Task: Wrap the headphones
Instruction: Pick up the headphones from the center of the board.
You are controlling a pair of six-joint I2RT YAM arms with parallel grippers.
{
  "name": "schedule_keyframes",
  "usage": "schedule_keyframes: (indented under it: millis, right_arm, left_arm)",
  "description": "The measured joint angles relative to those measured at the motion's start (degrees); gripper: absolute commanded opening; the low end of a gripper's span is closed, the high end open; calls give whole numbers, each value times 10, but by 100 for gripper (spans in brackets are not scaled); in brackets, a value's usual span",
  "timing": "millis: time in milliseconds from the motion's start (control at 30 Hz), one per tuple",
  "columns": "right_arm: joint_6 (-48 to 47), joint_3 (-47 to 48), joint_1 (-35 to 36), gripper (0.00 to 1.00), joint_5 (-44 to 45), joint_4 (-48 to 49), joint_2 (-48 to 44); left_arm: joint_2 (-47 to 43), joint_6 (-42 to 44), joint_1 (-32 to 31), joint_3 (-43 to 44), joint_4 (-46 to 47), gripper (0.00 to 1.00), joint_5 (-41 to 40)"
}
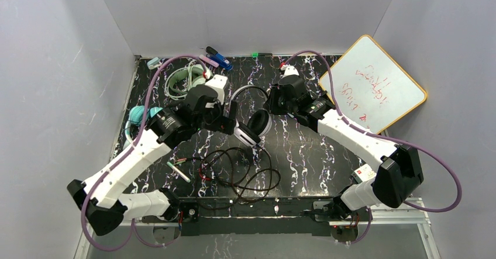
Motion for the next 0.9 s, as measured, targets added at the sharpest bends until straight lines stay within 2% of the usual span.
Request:
schedule_keyframes:
  millis: [233,367,433,467,533,633,733,900]
  right_arm:
    - [-21,0,5,1,-10,-6,-6]
    - [-31,0,11,1,-17,-7,-23]
    - [-34,0,15,1,-21,-7,-30]
    - [-37,0,17,1,-24,-7,-34]
    - [-48,0,22,1,-32,-9,-43]
    - [-80,0,37,1,-29,-14,-55]
    - [-112,0,57,1,-2,-19,-62]
    - [-183,3,96,4,70,-34,-71]
  left_arm:
    - [66,10,0,61,37,86,-27]
    - [97,12,0,66,43,78,-52]
    - [115,14,0,66,44,68,-62]
    - [124,15,0,66,45,60,-68]
    - [141,20,0,66,45,37,-80]
    - [158,39,0,66,45,17,-93]
    - [160,63,-5,66,35,8,-108]
    - [153,106,-6,66,11,5,-124]
